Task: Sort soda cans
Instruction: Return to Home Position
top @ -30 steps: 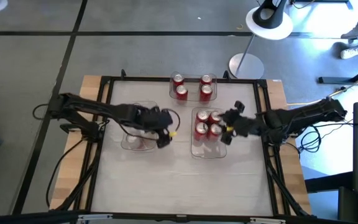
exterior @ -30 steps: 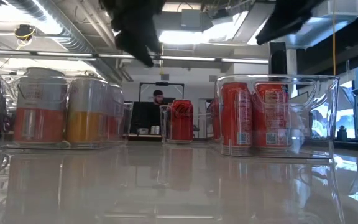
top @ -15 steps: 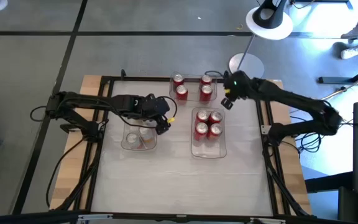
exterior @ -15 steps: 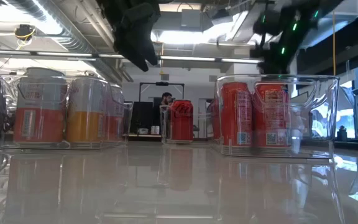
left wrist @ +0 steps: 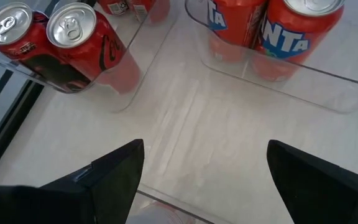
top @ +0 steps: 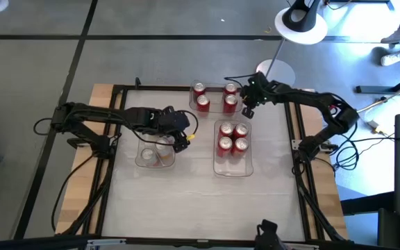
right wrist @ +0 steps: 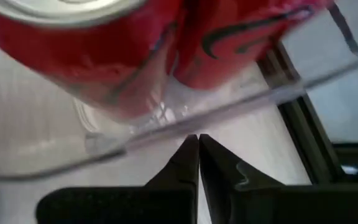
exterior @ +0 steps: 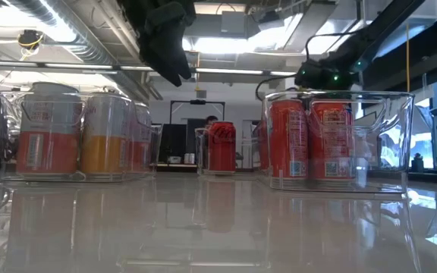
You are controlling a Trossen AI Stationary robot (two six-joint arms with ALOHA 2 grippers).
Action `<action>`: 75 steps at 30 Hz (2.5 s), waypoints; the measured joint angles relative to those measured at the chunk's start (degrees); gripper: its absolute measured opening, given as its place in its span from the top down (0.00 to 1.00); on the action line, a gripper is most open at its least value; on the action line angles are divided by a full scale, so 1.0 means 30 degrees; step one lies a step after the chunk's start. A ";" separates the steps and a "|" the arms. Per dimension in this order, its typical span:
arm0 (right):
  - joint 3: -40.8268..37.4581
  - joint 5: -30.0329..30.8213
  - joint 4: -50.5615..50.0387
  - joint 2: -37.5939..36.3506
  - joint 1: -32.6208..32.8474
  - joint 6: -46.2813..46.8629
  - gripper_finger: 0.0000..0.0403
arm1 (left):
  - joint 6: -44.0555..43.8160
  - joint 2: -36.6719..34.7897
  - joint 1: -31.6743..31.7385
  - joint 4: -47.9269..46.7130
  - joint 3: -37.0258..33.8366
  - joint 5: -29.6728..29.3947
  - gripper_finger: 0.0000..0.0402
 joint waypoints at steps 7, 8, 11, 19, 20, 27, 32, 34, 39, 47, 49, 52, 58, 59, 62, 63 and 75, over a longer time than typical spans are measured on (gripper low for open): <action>-0.0036 -0.1079 0.1980 0.0762 0.0006 0.0008 0.99 | 0.0058 0.0000 0.0063 0.0006 0.0000 -0.0006 0.19; -0.0036 -0.1038 0.2412 0.0851 0.0000 0.0015 0.98 | 0.0050 0.0000 0.0084 0.0006 0.0000 -0.0001 0.19; -0.0036 -0.1421 0.3058 0.1027 0.0000 0.0037 0.98 | 0.0029 0.0000 0.0161 -0.0008 0.0000 -0.0007 0.19; -0.0022 -0.3422 0.4324 0.1935 0.0182 0.1020 0.98 | 0.0153 0.0000 0.0278 0.0014 0.0000 -0.0011 0.19; -0.0022 -0.3443 0.4662 0.2038 0.0286 0.1097 0.98 | 0.0173 0.0000 0.0283 0.0014 0.0000 -0.0009 0.19; -0.0022 -0.4369 0.6332 0.2307 0.1871 0.1142 0.98 | 0.0393 0.0000 0.0285 0.0021 0.0000 -0.0022 0.19; 0.0044 -0.3241 0.7448 0.2261 0.2355 0.1152 0.98 | 0.0387 0.0000 0.0285 0.0014 0.0000 -0.0019 0.19; 0.0018 -0.2885 0.7678 0.2263 0.2320 0.1152 0.98 | 0.0386 0.0000 0.0280 0.0012 0.0000 -0.0016 0.19; 0.0000 -0.2605 0.8200 0.2300 0.2302 0.1101 0.98 | 0.0350 0.0000 0.0278 -0.0001 0.0000 -0.0015 0.19; 0.0090 -0.1509 1.0271 0.3533 0.2281 0.1341 0.98 | 0.0088 0.0000 0.0278 0.0006 0.0000 -0.0015 0.19; 0.0145 -0.1279 1.0188 0.3575 0.2288 0.1334 0.98 | -0.0013 0.0000 0.0254 -0.0001 0.0000 -0.0015 0.19; 0.0146 -0.1176 0.9765 0.3288 0.2306 0.1341 0.98 | -0.0015 0.0000 0.0241 0.0006 0.0000 -0.0015 0.19; 0.1090 -0.0188 0.5274 0.0222 0.2302 0.1371 0.98 | -0.0015 -0.0334 0.0241 -0.0008 0.0000 -0.0007 0.19; 0.1472 -0.0009 0.3936 -0.0419 0.2302 0.1376 0.98 | -0.0015 -0.0519 0.0241 -0.0017 0.0000 -0.0001 0.19; 0.2594 0.0322 -0.0727 -0.2208 0.2345 0.1575 0.98 | 0.0416 -0.1273 0.0218 -0.0054 0.0000 0.0000 0.24; 0.3039 0.0314 -0.2091 -0.2823 0.2447 0.1929 0.98 | 0.0708 -0.1614 0.0202 0.0025 0.0000 0.0003 0.27; 0.0568 -0.1911 -0.4225 -1.2639 0.5883 0.7416 0.98 | 0.3363 -0.8755 -0.0864 0.3272 -0.4575 0.0327 0.82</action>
